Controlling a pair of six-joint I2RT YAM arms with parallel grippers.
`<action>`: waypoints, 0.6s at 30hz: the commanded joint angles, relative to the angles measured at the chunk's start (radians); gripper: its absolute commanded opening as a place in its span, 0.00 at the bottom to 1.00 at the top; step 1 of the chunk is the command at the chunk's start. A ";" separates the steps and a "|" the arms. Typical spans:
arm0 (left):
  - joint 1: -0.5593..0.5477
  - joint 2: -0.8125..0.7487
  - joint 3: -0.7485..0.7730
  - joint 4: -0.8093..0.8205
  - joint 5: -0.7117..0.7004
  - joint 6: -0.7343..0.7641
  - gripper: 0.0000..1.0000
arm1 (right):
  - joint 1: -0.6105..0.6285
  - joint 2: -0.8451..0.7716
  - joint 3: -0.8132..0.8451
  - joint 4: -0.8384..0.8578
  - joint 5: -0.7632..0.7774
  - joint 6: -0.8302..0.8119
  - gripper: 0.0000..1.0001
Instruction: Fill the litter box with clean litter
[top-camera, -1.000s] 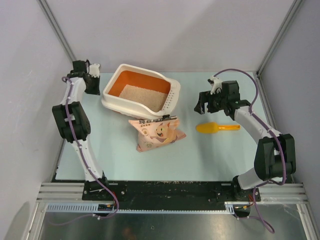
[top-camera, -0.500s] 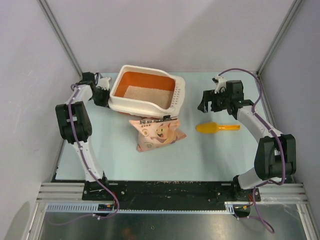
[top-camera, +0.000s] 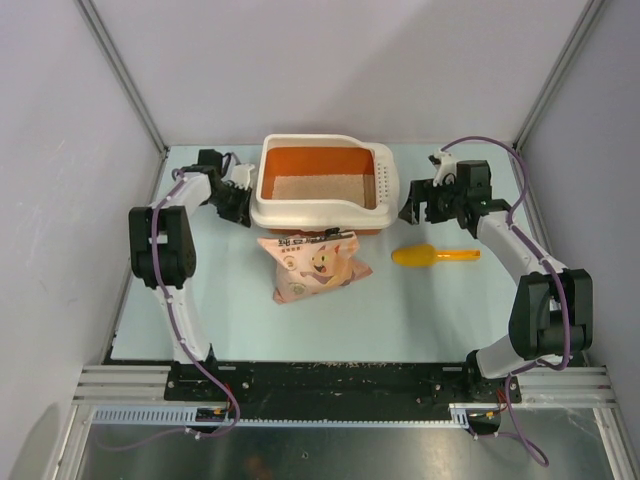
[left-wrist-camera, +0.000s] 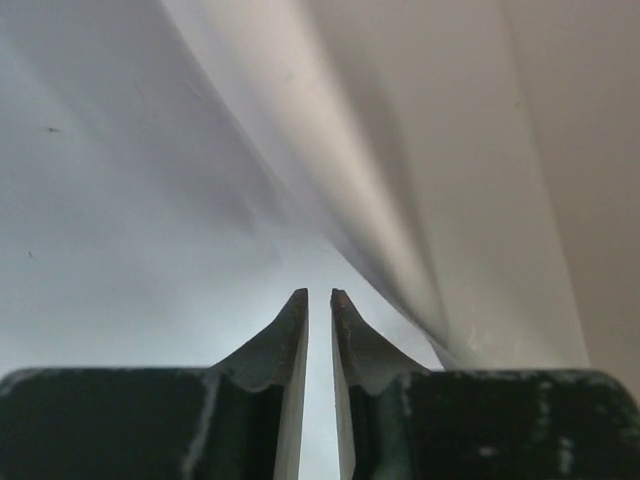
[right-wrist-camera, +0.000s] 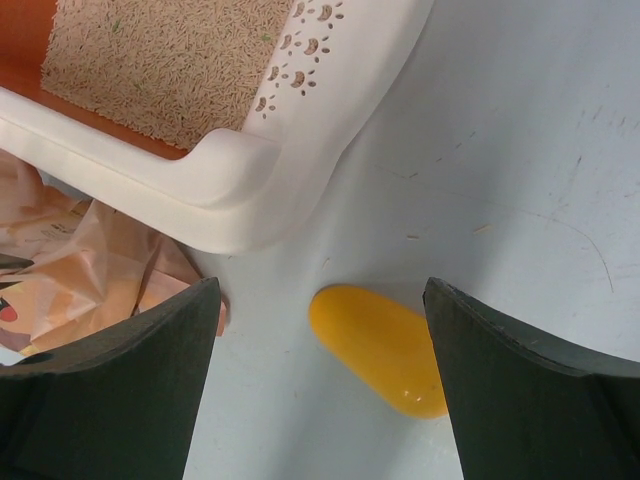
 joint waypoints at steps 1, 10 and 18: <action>0.017 -0.088 0.005 -0.006 -0.048 0.003 0.22 | -0.008 -0.047 0.024 0.005 -0.042 -0.074 0.87; 0.178 -0.413 -0.159 -0.006 0.062 0.037 0.66 | 0.073 -0.172 0.074 -0.222 -0.260 -0.364 0.90; 0.021 -0.821 -0.320 -0.012 0.351 0.359 0.85 | 0.285 -0.155 0.154 -0.312 -0.130 -0.581 0.93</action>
